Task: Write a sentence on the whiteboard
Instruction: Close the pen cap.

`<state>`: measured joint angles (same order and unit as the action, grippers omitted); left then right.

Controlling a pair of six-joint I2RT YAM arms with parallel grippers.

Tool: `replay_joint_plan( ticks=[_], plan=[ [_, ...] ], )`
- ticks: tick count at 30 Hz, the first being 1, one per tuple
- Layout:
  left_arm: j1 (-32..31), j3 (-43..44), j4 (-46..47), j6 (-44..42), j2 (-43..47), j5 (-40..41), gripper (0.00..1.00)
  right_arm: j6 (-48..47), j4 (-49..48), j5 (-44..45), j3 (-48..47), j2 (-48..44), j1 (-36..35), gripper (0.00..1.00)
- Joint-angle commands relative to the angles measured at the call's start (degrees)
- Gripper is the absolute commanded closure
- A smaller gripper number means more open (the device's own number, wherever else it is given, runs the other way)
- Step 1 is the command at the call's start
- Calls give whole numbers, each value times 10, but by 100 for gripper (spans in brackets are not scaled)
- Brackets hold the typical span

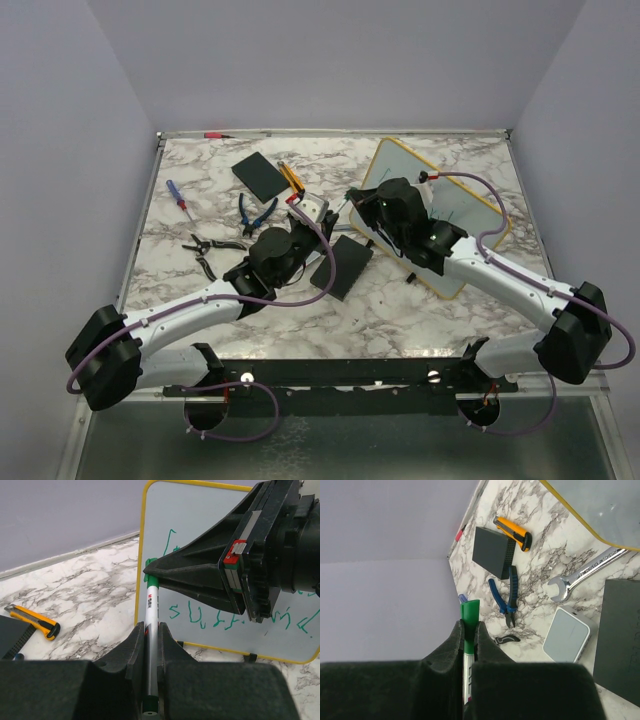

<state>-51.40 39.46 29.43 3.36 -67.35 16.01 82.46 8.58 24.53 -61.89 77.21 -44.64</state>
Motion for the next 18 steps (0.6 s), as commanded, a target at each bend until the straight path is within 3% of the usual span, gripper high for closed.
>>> replay_joint_plan(
  ticks=[1,18],
  plan=[
    [5,13,-6,-4,-22,-7,100,3,-28,-89,0,-33,-63,100],
    [29,24,-7,10,-37,-48,100,6,-18,-69,2,-34,-83,100]
  ],
)
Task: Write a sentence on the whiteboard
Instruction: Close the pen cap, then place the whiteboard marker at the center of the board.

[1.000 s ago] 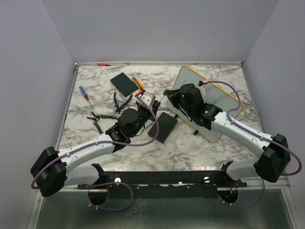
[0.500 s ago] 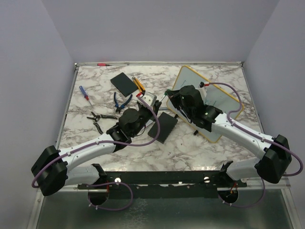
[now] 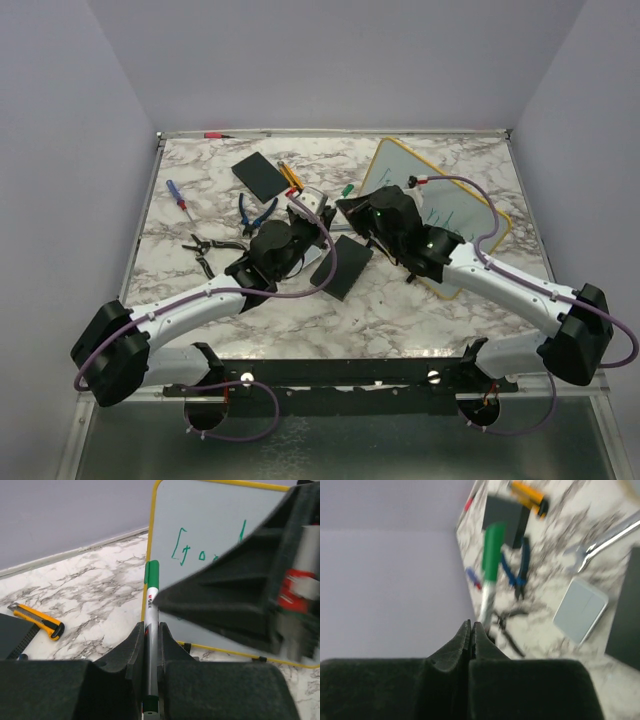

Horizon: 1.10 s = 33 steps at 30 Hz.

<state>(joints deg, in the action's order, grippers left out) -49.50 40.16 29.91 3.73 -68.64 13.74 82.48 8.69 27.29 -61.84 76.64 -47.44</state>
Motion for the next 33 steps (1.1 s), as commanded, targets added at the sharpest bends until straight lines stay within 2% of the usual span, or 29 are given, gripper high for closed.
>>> replay_joint_plan(
  ticks=[1,8,10,14,18,23,26,30,33],
  plan=[
    [11,16,-12,7,-24,-26,100,6,-19,-95,3,-30,-56,100],
    [12,11,-34,11,2,-20,100,10,8,-37,18,-65,-56,100],
    [11,8,-54,8,19,-8,100,9,29,-4,21,-82,-56,96],
    [11,6,-101,5,56,5,100,-3,77,62,19,-110,-55,78],
    [14,0,-150,17,92,4,100,-59,107,121,14,-134,-55,58],
    [28,2,-210,51,117,-66,100,-223,118,188,2,-165,-54,29],
    [28,-21,-214,70,139,-118,100,-302,135,220,-4,-184,-52,13],
    [24,-44,-217,100,141,-206,100,-441,102,189,-3,-206,-21,4],
    [-19,-67,-214,116,137,-179,100,-512,105,117,-20,-196,27,1]
  ],
)
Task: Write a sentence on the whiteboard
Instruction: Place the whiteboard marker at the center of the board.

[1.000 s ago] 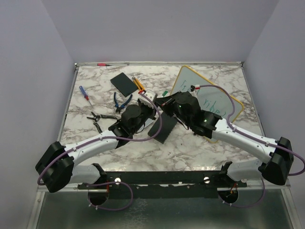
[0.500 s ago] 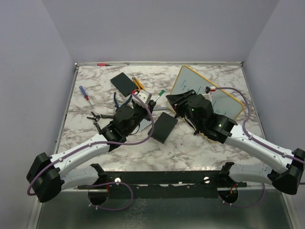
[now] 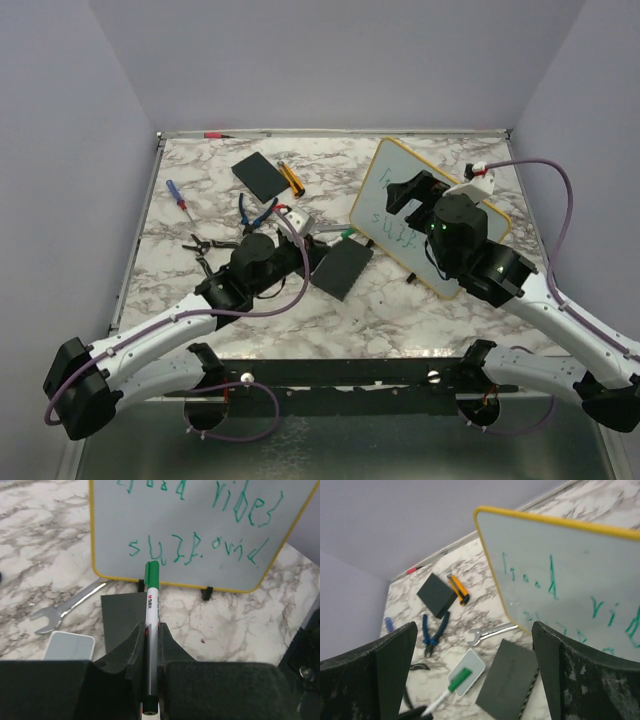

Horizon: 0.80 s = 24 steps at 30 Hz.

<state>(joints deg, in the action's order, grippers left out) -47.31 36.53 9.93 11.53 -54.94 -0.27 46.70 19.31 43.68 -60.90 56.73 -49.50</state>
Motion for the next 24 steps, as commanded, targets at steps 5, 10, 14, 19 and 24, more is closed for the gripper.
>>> replay_joint_plan(
  ticks=[5,10,14,19,24],
  plan=[
    [-126,-73,53,73,-29,13,100,-248,-28,-134,-49,15,86,0],
    [-214,-115,154,110,-96,131,100,-304,-64,-141,-55,14,102,0],
    [-230,-120,217,123,-158,128,100,-337,-75,-180,-72,17,122,0],
    [-231,-110,242,114,-221,113,95,-380,-77,-203,-100,21,131,0],
    [-231,-97,246,121,-274,119,73,-389,-83,-200,-106,20,141,0]
  ],
)
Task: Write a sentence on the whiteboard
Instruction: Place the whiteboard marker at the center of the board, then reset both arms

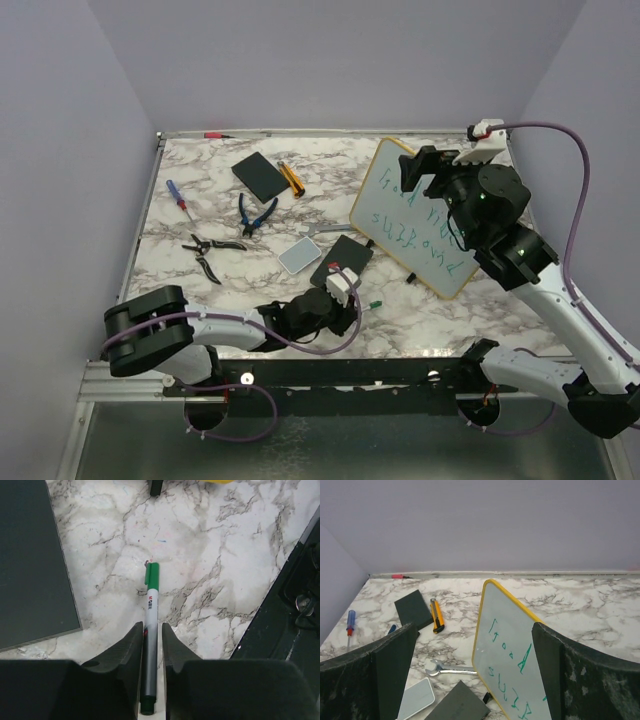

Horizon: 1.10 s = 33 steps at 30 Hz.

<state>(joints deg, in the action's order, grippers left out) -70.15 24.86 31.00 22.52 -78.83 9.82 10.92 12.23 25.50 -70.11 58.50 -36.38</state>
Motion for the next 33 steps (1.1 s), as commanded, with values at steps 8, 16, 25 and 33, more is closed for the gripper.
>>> replay_joint_plan(
  ticks=[8,16,25,33],
  plan=[
    [7,49,24,18,-57,32,21,-27,4,-58,-35,17,53,0],
    [139,127,-126,11,38,-14,1,30,57,-180,-80,41,210,0],
    [424,285,-361,-29,117,-112,1,78,103,-252,-57,18,402,0],
    [558,337,-403,-64,157,15,1,49,56,-184,48,-54,422,0]
  ],
)
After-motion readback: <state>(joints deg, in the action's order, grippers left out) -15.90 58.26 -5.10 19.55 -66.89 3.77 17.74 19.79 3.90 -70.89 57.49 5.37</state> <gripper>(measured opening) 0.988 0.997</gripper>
